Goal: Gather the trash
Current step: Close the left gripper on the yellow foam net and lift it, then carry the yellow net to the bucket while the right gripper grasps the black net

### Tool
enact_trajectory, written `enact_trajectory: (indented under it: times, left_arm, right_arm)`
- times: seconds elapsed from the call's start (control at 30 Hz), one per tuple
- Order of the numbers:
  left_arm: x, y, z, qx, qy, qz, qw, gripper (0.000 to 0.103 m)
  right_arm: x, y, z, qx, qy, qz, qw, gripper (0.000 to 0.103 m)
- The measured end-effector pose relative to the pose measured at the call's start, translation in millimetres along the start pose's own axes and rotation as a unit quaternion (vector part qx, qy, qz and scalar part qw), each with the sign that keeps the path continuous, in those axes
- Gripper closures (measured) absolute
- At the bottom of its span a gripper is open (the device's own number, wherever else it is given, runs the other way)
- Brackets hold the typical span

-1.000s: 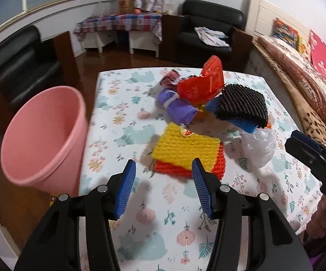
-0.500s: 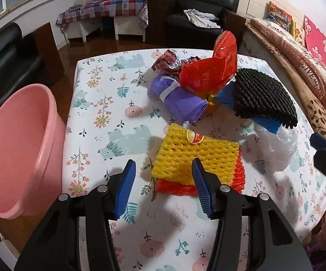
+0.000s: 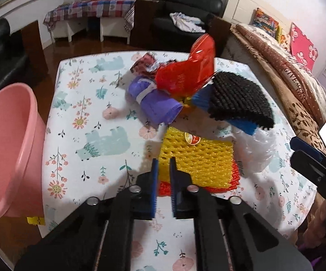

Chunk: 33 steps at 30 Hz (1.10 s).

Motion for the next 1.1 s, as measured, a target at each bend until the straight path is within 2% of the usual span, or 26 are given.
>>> enact_trajectory:
  times: [0.53,0.83,1.0,1.1]
  left_arm:
    - [77.5,-21.7,2.6,-0.006,0.006,0.097,0.9953,0.099]
    - [109.5,-30.7,-7.2,-0.004,-0.008,0.137,0.9906,0.099]
    - [114.3,-29.0,-11.7,0.002,-0.011,0.144,0.9895,0.099]
    - [114.6,-25.5,-14.5,0.005,-0.011,0.143,0.9896,0.099]
  right_arm:
    - [12.0,-0.7,-8.4,0.008,0.005,0.002,1.0,0.043]
    - [8.0,-27.8,-11.5,-0.044,-0.026,0.006,0.999,0.043]
    - [-9.8,-42.9,-16.4,-0.048,0.001,-0.003,0.999,0.051]
    - [-24.5,-43.8,-10.5,-0.071,0.021,-0.021,0.997,0.055]
Point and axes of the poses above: each gripper's, at about its wrist camera, not at the fingertips, and x roughly against the way its jaws point, z to its right, y to its underside, the point moved 8 cm from there along -x, roughly the way its jaws point, and after that the axes turned 1 degree about -z, right-handed, at the moved point
